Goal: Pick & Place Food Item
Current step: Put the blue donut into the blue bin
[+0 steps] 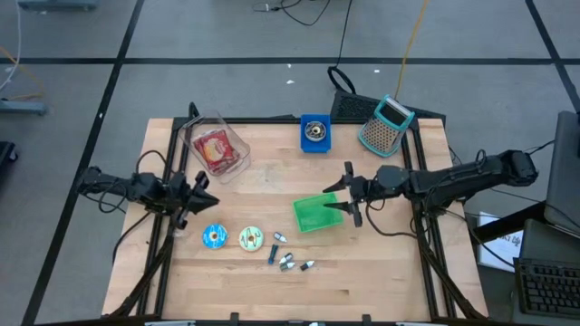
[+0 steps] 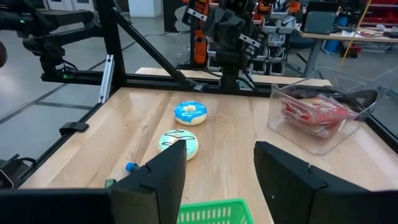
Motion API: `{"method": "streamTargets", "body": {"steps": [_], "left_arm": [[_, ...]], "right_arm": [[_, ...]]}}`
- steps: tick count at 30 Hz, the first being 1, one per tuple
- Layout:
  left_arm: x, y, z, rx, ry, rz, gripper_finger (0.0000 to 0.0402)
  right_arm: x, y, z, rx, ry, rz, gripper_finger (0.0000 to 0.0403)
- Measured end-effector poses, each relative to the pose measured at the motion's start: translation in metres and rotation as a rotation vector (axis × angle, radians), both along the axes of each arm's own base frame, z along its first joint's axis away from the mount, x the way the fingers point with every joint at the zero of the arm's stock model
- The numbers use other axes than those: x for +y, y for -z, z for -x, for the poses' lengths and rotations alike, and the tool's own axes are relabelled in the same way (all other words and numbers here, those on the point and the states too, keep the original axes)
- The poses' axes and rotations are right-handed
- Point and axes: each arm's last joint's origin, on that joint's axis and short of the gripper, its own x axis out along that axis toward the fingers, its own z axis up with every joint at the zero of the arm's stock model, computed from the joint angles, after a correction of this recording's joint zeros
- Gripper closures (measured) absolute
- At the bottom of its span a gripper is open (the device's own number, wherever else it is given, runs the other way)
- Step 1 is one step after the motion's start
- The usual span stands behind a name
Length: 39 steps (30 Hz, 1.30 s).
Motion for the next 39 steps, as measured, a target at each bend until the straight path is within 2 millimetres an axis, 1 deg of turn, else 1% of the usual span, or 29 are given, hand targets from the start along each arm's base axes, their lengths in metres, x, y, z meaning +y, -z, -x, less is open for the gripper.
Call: {"method": "streamTargets", "body": {"steps": [5, 11, 13, 17, 19, 21, 24, 26, 29, 31, 34, 36, 39], "left_arm": [[0.0, -0.001, 0.0, -0.009, 0.001, 0.006, 0.0378], [0.0, -0.002, -0.001, 0.002, -0.003, 0.074, 0.0378], [0.0, 0.002, -0.006, 0.076, -0.027, 0.137, 0.0378], [-0.004, 0.009, -0.019, 0.304, -0.019, 0.289, 0.0372], [-0.009, 0.005, -0.026, 0.368, 0.004, 0.321, 0.0356], [-0.015, -0.006, -0.035, 0.382, 0.039, 0.32, 0.0332], [-0.026, -0.026, -0.049, 0.43, 0.089, 0.29, 0.0284], [-0.035, -0.037, -0.059, 0.489, 0.154, 0.256, 0.0249], [-0.049, -0.051, -0.071, 0.641, 0.247, 0.207, 0.021], [-0.057, -0.056, -0.075, 0.8, 0.242, 0.187, 0.02], [-0.065, -0.054, -0.074, 1.103, 0.146, 0.199, 0.02], [-0.068, -0.049, -0.07, 1.292, 0.059, 0.232, 0.0207], [-0.069, -0.036, -0.063, 1.492, -0.095, 0.27, 0.0221]], "right_arm": [[0.0, 0.0, 0.0, 0.0, 0.0, 0.0, 0.0227], [0.0, 0.0, 0.0, 0.0, 0.0, 0.002, 0.0231], [0.0, 0.0, 0.0, 0.001, 0.0, 0.003, 0.0231], [0.0, 0.0, 0.0, 0.001, 0.0, 0.005, 0.023], [0.0, 0.0, 0.0, 0.0, -0.001, 0.019, 0.023], [0.0, 0.0, 0.0, -0.001, -0.002, 0.028, 0.0231], [-0.002, 0.001, 0.0, 0.004, 0.006, 0.033, 0.0232], [-0.004, 0.002, 0.0, 0.014, 0.015, 0.034, 0.023], [-0.007, 0.003, 0.0, 0.03, 0.027, 0.035, 0.023], [-0.009, 0.004, 0.0, 0.036, 0.035, 0.036, 0.023], [-0.012, 0.004, 0.0, 0.035, 0.047, 0.042, 0.0231], [-0.014, 0.004, 0.0, 0.036, 0.053, 0.052, 0.0231], [-0.016, 0.004, 0.0, 0.038, 0.062, 0.054, 0.023]]}}
